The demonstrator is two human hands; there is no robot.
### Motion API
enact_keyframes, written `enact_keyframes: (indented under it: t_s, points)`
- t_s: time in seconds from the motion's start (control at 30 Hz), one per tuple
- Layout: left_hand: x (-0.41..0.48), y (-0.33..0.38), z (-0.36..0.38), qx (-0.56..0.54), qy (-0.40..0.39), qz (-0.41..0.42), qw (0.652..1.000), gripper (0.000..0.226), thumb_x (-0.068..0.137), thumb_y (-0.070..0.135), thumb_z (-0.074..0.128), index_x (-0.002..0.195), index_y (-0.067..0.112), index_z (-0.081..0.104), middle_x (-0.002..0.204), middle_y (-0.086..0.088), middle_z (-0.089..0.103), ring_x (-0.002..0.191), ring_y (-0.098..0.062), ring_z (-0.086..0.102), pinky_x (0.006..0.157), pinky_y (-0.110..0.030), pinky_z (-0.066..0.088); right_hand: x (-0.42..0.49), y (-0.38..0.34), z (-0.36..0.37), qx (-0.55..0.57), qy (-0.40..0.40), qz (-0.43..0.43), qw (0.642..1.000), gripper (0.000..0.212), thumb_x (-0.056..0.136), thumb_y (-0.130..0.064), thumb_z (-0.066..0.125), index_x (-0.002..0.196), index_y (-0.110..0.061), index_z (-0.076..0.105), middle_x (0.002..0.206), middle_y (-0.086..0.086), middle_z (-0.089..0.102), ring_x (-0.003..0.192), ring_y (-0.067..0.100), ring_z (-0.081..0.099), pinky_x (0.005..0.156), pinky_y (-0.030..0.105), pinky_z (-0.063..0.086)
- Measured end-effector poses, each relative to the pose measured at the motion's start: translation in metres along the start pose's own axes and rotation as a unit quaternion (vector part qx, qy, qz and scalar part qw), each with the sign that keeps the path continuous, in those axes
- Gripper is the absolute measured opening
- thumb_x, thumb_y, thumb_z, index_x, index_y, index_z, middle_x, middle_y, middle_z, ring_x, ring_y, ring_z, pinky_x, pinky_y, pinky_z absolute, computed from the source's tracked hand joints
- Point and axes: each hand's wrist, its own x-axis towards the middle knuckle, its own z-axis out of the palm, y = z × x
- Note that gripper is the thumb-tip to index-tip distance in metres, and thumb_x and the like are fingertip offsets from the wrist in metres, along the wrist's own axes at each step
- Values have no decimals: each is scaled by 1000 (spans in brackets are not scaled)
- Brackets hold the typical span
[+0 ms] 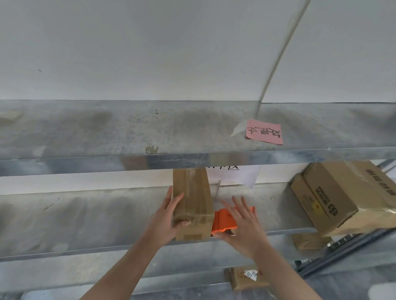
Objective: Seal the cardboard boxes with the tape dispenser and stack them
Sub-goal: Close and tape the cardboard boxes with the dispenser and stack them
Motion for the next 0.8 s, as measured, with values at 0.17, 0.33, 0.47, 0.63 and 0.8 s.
enact_keyframes:
  t_s: [0.17, 0.33, 0.47, 0.63, 0.8]
  points:
    - [4, 1, -6, -107, -25, -5, 994, 97, 66, 49, 79, 141, 54, 18, 160, 5, 8, 140, -10, 29, 113, -34, 34, -13, -12, -2, -71, 28, 29, 997, 91, 79, -83, 37, 151, -46, -3, 161, -9, -13, 145, 21, -26, 117, 48, -13]
    - [-3, -9, -10, -141, -19, 13, 990, 93, 64, 31, 87, 136, 51, 33, 158, 2, 22, 135, -12, 41, 108, -38, 40, -33, -24, -9, -41, 45, 63, 996, 87, 80, -84, 37, 151, -46, 3, 159, -13, -8, 149, 20, -13, 115, 43, -13]
    - [-45, -16, -31, -149, -48, 31, 987, 90, 62, 43, 83, 135, 58, 33, 157, 8, 21, 131, -6, 45, 107, -34, 42, -62, -30, -18, -14, 73, 66, 995, 85, 78, -87, 34, 149, -50, 4, 158, -18, -5, 148, 14, -11, 117, 43, -11]
    - [-94, 0, -71, -156, -59, 40, 985, 85, 63, 52, 82, 134, 60, 35, 146, 27, 31, 116, 15, 50, 101, -21, 45, -106, -27, -36, -57, 81, 55, 994, 83, 78, -90, 21, 150, -49, 11, 160, -15, -2, 149, 16, -12, 116, 43, -17]
    - [-101, 35, -85, -168, -94, 74, 979, 87, 65, 31, 85, 132, 59, 37, 148, 20, 36, 115, 10, 54, 96, -12, 44, -142, -2, -77, -67, 98, 98, 988, 79, 79, -88, 10, 149, -50, 12, 162, -13, 4, 149, 12, -13, 118, 46, -15]
